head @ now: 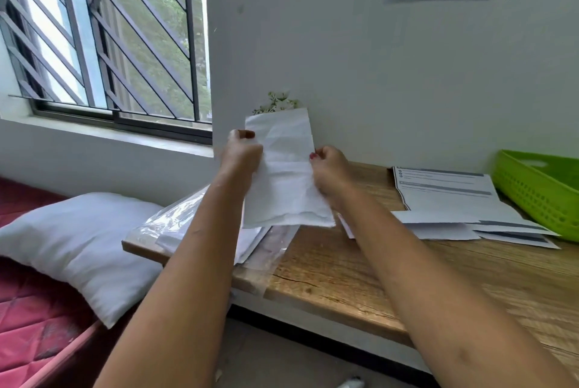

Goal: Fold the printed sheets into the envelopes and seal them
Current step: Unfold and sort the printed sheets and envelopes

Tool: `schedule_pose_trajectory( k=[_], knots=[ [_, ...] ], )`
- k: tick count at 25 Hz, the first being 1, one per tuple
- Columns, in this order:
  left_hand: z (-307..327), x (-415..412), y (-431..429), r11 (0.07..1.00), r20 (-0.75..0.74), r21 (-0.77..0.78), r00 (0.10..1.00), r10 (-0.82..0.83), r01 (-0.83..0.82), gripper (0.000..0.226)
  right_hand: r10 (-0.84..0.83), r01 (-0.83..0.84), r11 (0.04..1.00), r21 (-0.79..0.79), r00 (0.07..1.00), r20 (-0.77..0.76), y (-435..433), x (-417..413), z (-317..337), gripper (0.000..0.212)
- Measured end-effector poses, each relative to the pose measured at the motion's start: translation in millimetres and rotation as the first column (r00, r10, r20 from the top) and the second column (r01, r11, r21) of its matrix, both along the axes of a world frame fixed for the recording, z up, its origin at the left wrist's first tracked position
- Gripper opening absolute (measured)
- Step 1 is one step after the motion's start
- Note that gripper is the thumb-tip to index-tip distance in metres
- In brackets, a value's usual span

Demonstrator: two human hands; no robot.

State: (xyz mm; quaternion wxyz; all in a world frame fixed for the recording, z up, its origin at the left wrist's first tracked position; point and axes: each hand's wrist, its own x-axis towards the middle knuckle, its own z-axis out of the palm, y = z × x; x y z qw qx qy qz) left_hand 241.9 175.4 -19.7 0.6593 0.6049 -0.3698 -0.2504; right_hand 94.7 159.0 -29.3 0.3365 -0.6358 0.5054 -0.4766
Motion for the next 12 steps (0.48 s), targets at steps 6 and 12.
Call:
schedule_pose_trajectory(
  k=[6,12],
  knots=[
    [31,-83,-6,0.782,-0.139,0.032,0.778,-0.613,0.622,0.057,-0.255,0.251,0.964,-0.091,0.966,-0.038,-28,-101,32,0.025],
    [6,-138,-30,0.407,-0.066,0.226,0.43,-0.9,0.885,0.039,-0.331,0.33,0.936,0.12,0.943,-0.013,-44,-182,8,0.023]
  ],
)
